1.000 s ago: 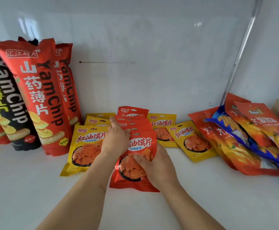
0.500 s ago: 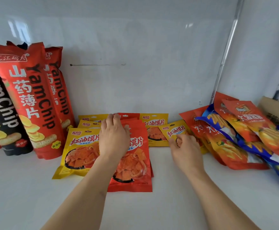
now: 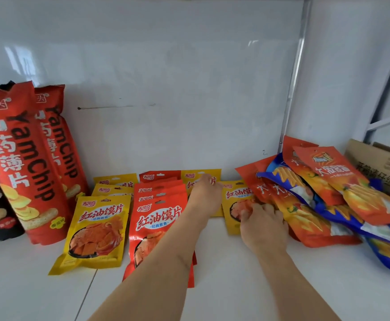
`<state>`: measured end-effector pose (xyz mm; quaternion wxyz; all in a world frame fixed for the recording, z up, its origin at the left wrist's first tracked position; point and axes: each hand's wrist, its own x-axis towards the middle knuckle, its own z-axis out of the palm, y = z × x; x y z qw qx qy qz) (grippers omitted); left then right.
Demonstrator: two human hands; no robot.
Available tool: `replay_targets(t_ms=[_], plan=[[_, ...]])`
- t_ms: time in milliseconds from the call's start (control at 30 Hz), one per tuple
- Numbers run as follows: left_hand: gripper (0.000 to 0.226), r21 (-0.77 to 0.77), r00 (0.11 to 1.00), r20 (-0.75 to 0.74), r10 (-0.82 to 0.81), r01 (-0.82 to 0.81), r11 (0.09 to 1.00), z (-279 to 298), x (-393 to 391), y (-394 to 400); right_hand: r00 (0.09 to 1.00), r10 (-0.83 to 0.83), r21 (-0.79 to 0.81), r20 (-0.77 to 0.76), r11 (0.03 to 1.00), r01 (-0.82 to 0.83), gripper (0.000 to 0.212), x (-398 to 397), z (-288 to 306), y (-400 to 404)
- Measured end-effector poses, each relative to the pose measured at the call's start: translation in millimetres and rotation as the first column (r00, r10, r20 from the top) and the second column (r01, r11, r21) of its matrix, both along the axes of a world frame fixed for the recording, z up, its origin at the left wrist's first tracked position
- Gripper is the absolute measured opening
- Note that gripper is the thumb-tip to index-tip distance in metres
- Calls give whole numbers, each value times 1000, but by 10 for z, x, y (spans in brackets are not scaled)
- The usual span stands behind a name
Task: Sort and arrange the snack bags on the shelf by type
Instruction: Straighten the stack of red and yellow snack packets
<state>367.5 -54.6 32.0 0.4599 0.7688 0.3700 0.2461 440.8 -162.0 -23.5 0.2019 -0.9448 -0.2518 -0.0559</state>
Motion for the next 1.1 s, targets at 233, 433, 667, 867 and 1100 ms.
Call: replay_targets(t_ms=[233, 433, 667, 867, 1100], plan=[[53, 31, 942, -335, 23, -14, 999, -110, 386, 2, 999, -24, 32, -39, 999, 25, 39, 62, -41, -70], [55, 88, 980, -184, 81, -66, 994, -355, 473, 91, 998, -18, 66, -61, 998, 22, 36, 85, -65, -58], [73, 1, 970, -112, 214, -216, 976, -457, 434, 246, 999, 29, 37, -30, 999, -28, 32, 85, -77, -79], [73, -108, 953, -107, 283, -294, 950, -524, 488, 321, 995, 77, 52, -69, 996, -73, 38, 66, -81, -79], [41, -333, 951, 20, 310, -286, 899, -475, 416, 263, 991, 105, 112, -88, 989, -95, 39, 57, -103, -92]])
